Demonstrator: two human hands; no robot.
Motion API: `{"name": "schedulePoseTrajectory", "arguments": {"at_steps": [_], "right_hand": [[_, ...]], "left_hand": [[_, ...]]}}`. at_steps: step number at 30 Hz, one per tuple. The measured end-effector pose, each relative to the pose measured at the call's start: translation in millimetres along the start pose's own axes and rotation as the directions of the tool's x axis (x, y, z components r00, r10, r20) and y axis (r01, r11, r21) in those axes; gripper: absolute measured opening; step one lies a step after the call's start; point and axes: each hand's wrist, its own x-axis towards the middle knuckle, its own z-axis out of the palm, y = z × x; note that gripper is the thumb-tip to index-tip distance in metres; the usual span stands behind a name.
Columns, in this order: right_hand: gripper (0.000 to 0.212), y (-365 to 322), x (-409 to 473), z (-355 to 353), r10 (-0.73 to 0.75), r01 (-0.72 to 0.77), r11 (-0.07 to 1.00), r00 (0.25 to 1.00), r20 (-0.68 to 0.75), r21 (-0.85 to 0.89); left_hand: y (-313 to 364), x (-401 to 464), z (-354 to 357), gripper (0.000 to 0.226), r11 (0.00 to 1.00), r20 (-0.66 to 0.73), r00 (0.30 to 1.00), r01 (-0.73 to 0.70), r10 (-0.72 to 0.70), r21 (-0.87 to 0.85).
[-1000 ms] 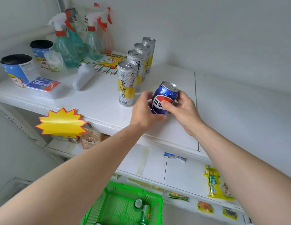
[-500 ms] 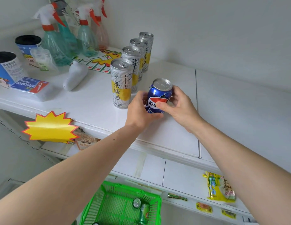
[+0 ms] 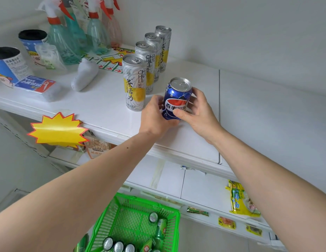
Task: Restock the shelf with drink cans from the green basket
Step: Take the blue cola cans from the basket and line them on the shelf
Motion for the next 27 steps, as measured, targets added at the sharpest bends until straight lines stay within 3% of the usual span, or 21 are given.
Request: {"name": "schedulePoseTrajectory", "arguments": {"at_steps": [4, 8, 12, 18, 22, 27], "right_hand": [[0.091, 5, -15, 5, 0.028, -0.040, 0.995, 0.992, -0.124, -0.093], [0.071, 1, -41, 16, -0.039, -0.012, 0.988, 0.947, -0.320, -0.156], [0.046, 0, -75, 42, -0.175, 0.097, 0.979, 0.859, -0.481, -0.182], [0.025, 26, -134, 107, -0.363, 0.265, 0.931, 0.757, -0.543, -0.252], [0.019, 85, -176, 163, -0.350, 0.236, 0.930, 0.804, -0.481, -0.282], [0.017, 213, -223, 221, -0.150, 0.021, 0.958, 0.885, -0.440, -0.285]], "left_hand": [[0, -8, -3, 0.076, 0.999, -0.030, 0.999, 0.035, -0.035, 0.024], [6, -33, -15, 0.073, 0.999, -0.066, 0.997, 0.033, -0.034, -0.013], [-1, -70, -33, 0.051, 0.997, -0.141, 0.988, -0.064, 0.057, -0.046], [-65, -133, -65, 0.029, 0.979, -0.163, 0.965, -0.202, 0.205, 0.031], [-147, -168, -78, 0.027, 0.991, -0.021, 0.994, -0.109, 0.111, 0.078], [-272, -208, -76, 0.025, 0.979, 0.097, 0.993, 0.054, -0.074, 0.194]]}}
